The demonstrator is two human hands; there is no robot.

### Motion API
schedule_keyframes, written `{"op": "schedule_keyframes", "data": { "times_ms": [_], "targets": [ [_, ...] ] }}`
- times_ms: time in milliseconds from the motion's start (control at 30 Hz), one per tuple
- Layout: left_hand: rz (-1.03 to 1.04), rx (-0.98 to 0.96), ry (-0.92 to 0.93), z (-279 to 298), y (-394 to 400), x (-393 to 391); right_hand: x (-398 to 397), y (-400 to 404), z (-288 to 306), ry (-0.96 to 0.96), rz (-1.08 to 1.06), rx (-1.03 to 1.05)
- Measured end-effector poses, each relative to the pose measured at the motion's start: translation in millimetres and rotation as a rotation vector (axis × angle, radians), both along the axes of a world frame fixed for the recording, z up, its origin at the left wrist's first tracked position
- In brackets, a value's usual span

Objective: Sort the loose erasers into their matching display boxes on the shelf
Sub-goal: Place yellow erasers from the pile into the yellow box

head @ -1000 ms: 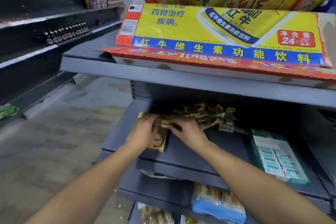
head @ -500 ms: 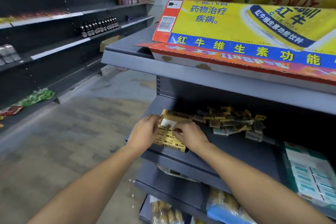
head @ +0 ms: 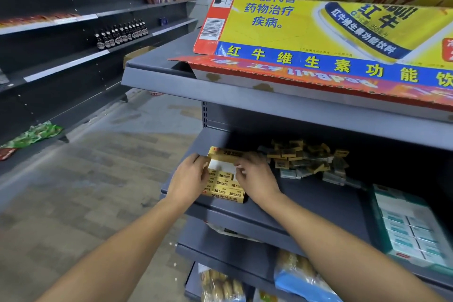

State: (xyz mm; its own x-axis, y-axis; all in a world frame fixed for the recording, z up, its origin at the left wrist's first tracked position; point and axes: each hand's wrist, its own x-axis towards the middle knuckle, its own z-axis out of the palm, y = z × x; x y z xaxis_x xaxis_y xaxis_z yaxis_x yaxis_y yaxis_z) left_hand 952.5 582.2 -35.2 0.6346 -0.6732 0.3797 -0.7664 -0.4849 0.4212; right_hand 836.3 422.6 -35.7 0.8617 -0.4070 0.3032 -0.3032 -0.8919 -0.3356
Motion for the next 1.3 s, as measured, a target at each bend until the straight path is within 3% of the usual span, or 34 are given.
{"op": "schedule_keyframes", "data": {
  "times_ms": [233,633,967,1133,1300],
  "targets": [
    [0.036,0.042,0.112,-2,-2,-4,-9,-6,1,0.084,-0.096,0.174],
    [0.054,-0.006,0.042,1,-32,-17,-38,-22,-4,0.010,-0.111,0.161],
    [-0.244,0.024,-0.024,5,-98,-55,-81,-78,-10,0.086,-0.223,-0.086],
    [-0.296,0.012,-0.008,5,-106,-64,-73,-86,-18,0.265,-0.197,-0.229],
    [-0.286,0.033,0.006,5,-108,-59,-69,-89,-26,0.274,-0.212,-0.256]
  ]
}}
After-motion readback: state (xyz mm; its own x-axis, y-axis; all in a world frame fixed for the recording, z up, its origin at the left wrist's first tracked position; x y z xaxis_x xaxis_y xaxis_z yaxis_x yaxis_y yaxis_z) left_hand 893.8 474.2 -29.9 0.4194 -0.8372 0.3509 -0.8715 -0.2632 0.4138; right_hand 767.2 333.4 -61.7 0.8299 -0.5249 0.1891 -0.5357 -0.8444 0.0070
